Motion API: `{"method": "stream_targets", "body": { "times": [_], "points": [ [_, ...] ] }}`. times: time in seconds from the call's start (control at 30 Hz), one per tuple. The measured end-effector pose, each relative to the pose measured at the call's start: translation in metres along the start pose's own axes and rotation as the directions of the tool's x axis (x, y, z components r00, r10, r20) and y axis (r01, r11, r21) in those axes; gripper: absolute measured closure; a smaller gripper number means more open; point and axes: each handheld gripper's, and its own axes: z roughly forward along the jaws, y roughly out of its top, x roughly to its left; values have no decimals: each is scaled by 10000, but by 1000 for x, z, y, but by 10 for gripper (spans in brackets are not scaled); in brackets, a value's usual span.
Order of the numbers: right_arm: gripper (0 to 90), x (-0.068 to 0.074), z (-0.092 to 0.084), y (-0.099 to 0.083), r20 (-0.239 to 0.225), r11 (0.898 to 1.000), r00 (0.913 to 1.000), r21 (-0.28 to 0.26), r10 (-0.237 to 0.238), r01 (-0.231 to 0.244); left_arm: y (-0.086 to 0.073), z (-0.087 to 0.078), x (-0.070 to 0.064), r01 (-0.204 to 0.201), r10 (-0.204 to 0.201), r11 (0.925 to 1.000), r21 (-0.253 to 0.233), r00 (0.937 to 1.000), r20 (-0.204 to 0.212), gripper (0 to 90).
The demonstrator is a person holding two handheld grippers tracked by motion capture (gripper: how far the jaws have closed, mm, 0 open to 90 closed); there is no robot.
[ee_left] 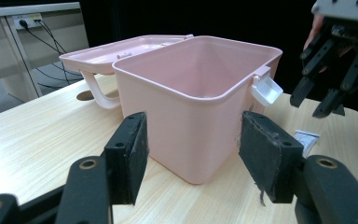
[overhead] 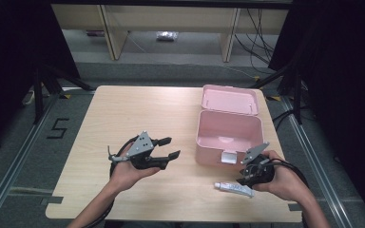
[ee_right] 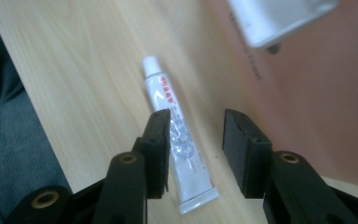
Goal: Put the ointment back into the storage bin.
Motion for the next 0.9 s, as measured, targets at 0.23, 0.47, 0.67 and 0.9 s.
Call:
{"method": "stream_targets", "body": {
  "times": [0.23,0.47,0.67,0.9],
  "points": [
    [627,2,16,7,-489,9878,9911,897,-1237,1277,-1,-1,-1,-25,25,10000,-4,10000,-12,415],
    [635,6,31,11,-731,9581,9742,1793,-2135,2234,0,1,-2,-9,9,10000,11,10000,45,415],
    [634,9,40,12,-675,9333,9642,2424,-2562,2650,-1,2,-2,-21,20,10000,47,10000,38,415],
    [634,11,48,15,-576,9210,9639,2854,-2599,2653,-2,2,-2,-42,41,10000,72,10000,55,415]
  ]
}}
